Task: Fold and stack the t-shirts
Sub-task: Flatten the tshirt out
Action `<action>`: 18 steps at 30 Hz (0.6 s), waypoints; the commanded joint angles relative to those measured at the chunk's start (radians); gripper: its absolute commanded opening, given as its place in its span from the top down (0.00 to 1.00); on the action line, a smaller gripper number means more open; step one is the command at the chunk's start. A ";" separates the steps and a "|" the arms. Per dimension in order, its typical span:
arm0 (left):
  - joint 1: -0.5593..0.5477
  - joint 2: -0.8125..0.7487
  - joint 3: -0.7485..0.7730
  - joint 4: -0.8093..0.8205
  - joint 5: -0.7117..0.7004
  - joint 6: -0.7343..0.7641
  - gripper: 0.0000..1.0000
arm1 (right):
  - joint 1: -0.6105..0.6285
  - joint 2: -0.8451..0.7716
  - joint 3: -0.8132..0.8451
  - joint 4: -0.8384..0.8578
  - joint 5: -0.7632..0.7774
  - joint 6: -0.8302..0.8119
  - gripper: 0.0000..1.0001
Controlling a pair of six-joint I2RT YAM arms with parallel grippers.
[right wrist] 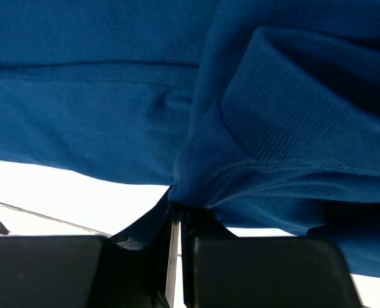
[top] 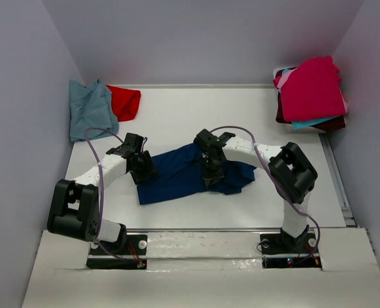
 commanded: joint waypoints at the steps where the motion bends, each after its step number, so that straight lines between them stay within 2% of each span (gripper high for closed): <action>1: 0.002 -0.002 0.030 0.001 0.011 0.010 0.46 | 0.011 -0.007 0.047 -0.008 0.021 -0.002 0.93; 2: 0.002 -0.002 0.030 0.002 0.013 0.010 0.49 | 0.011 -0.007 0.054 -0.024 0.029 -0.002 0.93; 3: 0.002 -0.002 0.031 0.002 0.013 0.010 0.58 | 0.011 -0.007 0.062 -0.032 0.041 -0.002 0.93; 8: 0.002 -0.005 0.031 -0.001 0.002 0.009 0.85 | 0.011 -0.035 0.151 -0.106 0.110 -0.006 0.93; 11: 0.002 0.000 0.030 -0.004 -0.001 0.010 0.94 | 0.011 -0.055 0.235 -0.164 0.159 -0.006 0.93; 14: 0.002 -0.002 0.033 -0.007 -0.003 0.009 0.94 | 0.011 -0.076 0.332 -0.227 0.242 -0.005 0.93; 15: 0.002 -0.003 0.034 -0.007 -0.001 0.010 0.91 | 0.001 -0.081 0.357 -0.241 0.259 -0.005 0.93; 16: 0.002 -0.002 0.034 -0.010 -0.003 0.012 0.83 | 0.000 -0.084 0.380 -0.257 0.271 -0.003 0.93; 17: 0.002 -0.006 0.036 -0.016 -0.006 0.009 0.68 | -0.012 -0.092 0.400 -0.280 0.289 -0.003 0.93; 18: 0.002 -0.009 0.039 -0.019 -0.009 0.009 0.68 | -0.021 -0.092 0.415 -0.288 0.290 -0.003 0.93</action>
